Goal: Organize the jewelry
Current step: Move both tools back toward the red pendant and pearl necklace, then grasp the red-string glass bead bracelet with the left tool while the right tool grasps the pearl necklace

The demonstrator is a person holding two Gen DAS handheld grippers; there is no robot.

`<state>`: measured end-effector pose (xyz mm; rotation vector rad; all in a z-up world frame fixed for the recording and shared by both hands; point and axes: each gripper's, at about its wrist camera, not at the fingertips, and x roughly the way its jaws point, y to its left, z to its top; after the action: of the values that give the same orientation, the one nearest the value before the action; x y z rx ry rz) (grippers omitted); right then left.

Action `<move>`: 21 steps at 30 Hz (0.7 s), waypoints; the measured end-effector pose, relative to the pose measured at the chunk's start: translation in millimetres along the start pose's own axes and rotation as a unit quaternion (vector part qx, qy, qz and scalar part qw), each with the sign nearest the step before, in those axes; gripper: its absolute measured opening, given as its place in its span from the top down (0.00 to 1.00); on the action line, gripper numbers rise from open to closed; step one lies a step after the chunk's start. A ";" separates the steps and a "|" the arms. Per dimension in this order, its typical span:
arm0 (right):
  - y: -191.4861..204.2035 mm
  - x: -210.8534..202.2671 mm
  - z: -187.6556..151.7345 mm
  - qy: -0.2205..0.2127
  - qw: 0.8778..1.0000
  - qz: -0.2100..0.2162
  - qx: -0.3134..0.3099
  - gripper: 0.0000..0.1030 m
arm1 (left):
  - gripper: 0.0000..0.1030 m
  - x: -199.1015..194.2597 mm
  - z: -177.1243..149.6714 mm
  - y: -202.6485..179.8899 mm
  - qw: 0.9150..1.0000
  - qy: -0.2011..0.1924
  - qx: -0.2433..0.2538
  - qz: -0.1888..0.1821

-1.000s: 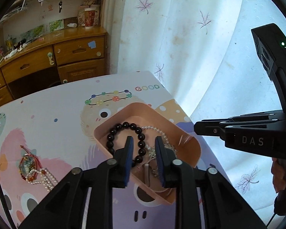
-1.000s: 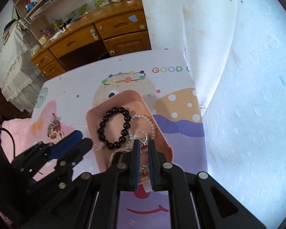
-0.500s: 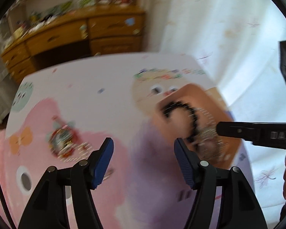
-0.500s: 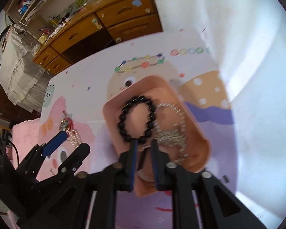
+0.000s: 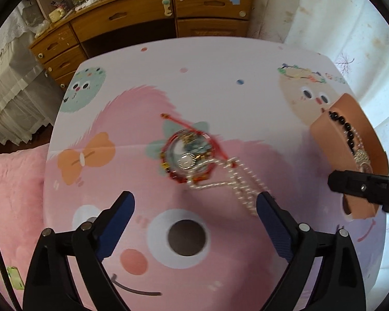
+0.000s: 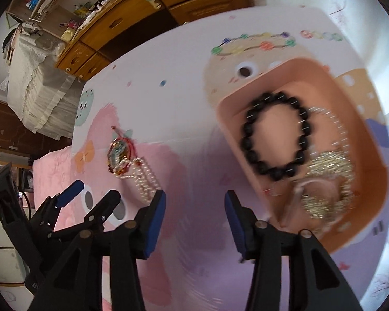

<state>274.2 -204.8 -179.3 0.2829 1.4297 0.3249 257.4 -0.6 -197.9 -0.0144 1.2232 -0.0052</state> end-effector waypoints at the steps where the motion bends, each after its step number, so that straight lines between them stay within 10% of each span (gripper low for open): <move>1: 4.1 5.1 -1.2 0.001 1.000 0.003 -0.003 0.52 | 0.09 2.5 -0.2 5.1 1.000 0.002 -0.001 -0.004; 10: 39.0 35.6 -22.0 -0.063 0.993 0.012 -0.100 0.46 | 0.08 19.6 21.1 34.3 0.997 0.025 -0.042 -0.057; 21: 86.5 68.5 -39.7 -0.123 0.947 -0.050 -0.292 0.46 | 0.08 37.8 59.0 34.4 0.996 0.046 -0.043 -0.065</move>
<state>238.1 -98.7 -213.9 -0.2265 1.0401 0.5905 325.6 33.8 -213.8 -0.1697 1.3126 -0.0675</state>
